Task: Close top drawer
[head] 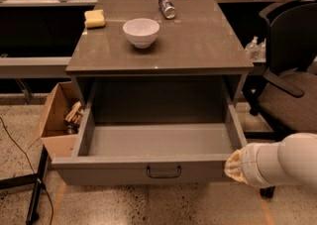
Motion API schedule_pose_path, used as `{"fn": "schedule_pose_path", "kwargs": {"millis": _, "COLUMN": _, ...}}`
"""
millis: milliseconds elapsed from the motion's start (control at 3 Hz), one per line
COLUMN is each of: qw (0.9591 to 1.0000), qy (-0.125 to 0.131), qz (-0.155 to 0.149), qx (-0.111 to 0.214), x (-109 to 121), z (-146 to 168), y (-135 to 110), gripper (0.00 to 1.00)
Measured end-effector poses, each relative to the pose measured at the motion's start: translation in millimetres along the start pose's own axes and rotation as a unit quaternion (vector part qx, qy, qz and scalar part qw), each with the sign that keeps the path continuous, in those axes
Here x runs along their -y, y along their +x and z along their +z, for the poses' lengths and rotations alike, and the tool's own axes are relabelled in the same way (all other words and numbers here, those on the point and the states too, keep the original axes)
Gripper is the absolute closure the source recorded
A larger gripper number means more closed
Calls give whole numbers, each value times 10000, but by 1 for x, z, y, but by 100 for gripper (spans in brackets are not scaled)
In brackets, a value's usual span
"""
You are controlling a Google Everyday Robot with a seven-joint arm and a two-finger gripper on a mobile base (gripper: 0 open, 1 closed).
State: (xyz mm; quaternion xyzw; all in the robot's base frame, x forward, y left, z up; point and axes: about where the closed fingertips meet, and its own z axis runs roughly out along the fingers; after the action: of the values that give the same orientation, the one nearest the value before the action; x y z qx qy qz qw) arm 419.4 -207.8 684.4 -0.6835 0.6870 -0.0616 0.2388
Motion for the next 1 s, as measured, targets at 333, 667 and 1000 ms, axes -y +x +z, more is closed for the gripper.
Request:
{"fn": "schedule_pose_path", "kwargs": {"millis": 333, "qw": 9989, "qy": 419, "qz": -124, "qx": -161, "x": 37, "z": 13, "y": 1, "gripper": 100}}
{"fn": "schedule_pose_path", "kwargs": {"millis": 667, "qw": 9974, "qy": 643, "qz": -208, "qx": -255, "x": 76, "z": 34, "y": -1, "gripper": 100}}
{"fn": "schedule_pose_path", "kwargs": {"millis": 1000, "qw": 9964, "qy": 737, "qz": -268, "qx": -333, "x": 118, "z": 61, "y": -3, "gripper": 100}}
